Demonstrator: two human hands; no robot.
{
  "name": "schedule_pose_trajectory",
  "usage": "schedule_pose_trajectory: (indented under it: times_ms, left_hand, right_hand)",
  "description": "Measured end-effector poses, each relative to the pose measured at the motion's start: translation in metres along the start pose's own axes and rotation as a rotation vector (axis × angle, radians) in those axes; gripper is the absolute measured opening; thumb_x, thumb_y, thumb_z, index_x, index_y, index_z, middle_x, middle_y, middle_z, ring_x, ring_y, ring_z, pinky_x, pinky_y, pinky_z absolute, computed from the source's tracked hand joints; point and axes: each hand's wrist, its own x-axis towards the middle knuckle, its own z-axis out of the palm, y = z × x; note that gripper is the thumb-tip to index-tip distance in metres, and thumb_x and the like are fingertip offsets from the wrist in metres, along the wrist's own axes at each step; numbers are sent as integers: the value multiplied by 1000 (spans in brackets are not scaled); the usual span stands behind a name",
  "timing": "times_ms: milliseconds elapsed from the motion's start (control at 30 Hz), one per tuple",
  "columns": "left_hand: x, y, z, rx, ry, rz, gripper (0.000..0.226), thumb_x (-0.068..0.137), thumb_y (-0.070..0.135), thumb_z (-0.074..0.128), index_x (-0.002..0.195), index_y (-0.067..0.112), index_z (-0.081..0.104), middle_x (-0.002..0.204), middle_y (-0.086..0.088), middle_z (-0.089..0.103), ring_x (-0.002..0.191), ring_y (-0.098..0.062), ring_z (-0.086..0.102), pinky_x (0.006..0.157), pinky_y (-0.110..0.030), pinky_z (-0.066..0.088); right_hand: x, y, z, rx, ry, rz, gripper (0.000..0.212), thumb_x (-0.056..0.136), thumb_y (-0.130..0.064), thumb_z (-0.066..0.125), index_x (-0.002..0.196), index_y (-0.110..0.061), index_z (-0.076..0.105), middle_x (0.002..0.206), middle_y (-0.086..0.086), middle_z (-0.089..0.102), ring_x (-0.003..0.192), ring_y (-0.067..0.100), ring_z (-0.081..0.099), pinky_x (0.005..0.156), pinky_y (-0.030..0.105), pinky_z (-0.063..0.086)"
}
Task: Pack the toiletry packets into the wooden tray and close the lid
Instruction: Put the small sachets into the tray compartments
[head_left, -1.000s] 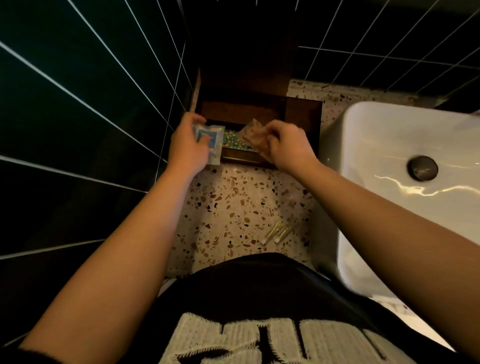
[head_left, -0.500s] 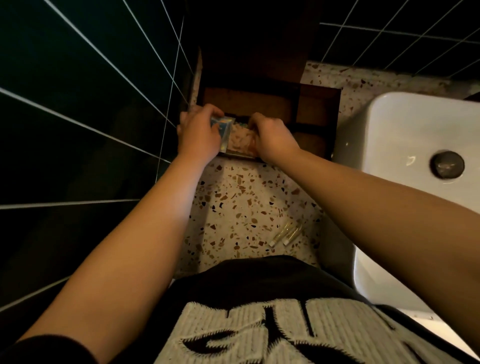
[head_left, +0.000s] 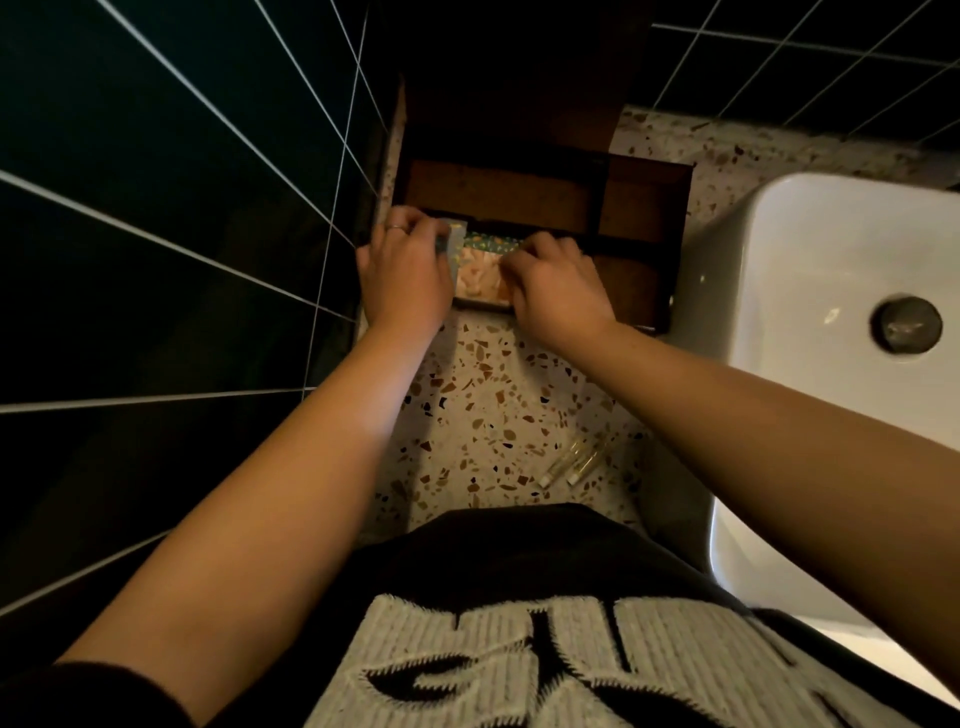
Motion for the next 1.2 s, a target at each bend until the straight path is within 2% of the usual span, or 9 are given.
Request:
schedule_pose_trajectory:
  times_ms: [167,433,600,700,767,900,1033,1133,1200]
  left_hand:
    - [-4,3,7,113,-94,-18,42,96,26,58,138,28,59,144,-3,52,132,-29,47,104,-45,32]
    - [-3,6,2,149,-170,-35,49,95,23,57,144,30,53,150,-2,48,134,-30,45,103,-45,33]
    - [-16,8,-4,43,-103,-46,40,95,25,57,136,27,59,148,-4,48,135,-31,43,104,-46,34]
    - [-36,18,-8,-44,-55,0,31,95,23,59,125,23,63,138,-6,52,131,-31,45,106,-47,36]
    - [-54,29,-7,-104,-94,41,26,95,21,59,121,21,63,133,-5,54,130,-31,46,108,-50,40]
    - [-94,32,11,-185,-278,118,19,96,25,58,114,22,64,114,0,60,106,-23,58,90,-45,52]
    - [-131,46,24,-114,-477,277,18,96,33,61,111,24,64,103,3,62,93,-18,61,78,-37,54]
    - [-145,54,26,-105,-615,301,21,94,33,65,112,22,62,105,0,63,93,-20,61,80,-39,55]
    - [-153,59,30,-93,-640,303,25,92,32,68,113,22,61,109,-2,63,94,-21,61,82,-40,55]
  right_hand:
    - [-6,-2,3,66,-104,19,36,99,-22,46,130,-14,62,145,13,45,131,38,37,106,50,39]
    - [-8,-2,1,118,-125,0,37,100,-18,45,134,-12,60,152,13,40,137,36,33,112,47,33]
    - [-24,2,-16,225,-23,1,37,100,-16,48,136,-10,59,150,12,44,136,34,39,111,42,35]
    - [-53,10,-28,301,95,31,34,99,-11,50,130,-8,62,139,12,53,126,30,50,103,34,41]
    - [-79,16,-32,352,141,61,31,98,-10,51,127,-8,63,130,12,57,118,28,56,97,31,45]
    - [-117,22,-21,332,-46,157,32,98,-16,54,129,-12,61,129,10,58,112,26,61,97,38,52]
    - [-153,22,-10,206,-165,165,30,96,-14,56,125,-13,61,129,10,58,111,27,62,95,39,53]
    - [-170,13,-4,54,-244,156,34,92,-7,58,126,-10,58,128,13,53,116,33,58,93,43,53]
    - [-179,8,1,-38,-319,194,40,91,-4,60,130,-9,55,132,14,49,120,35,54,96,44,52]
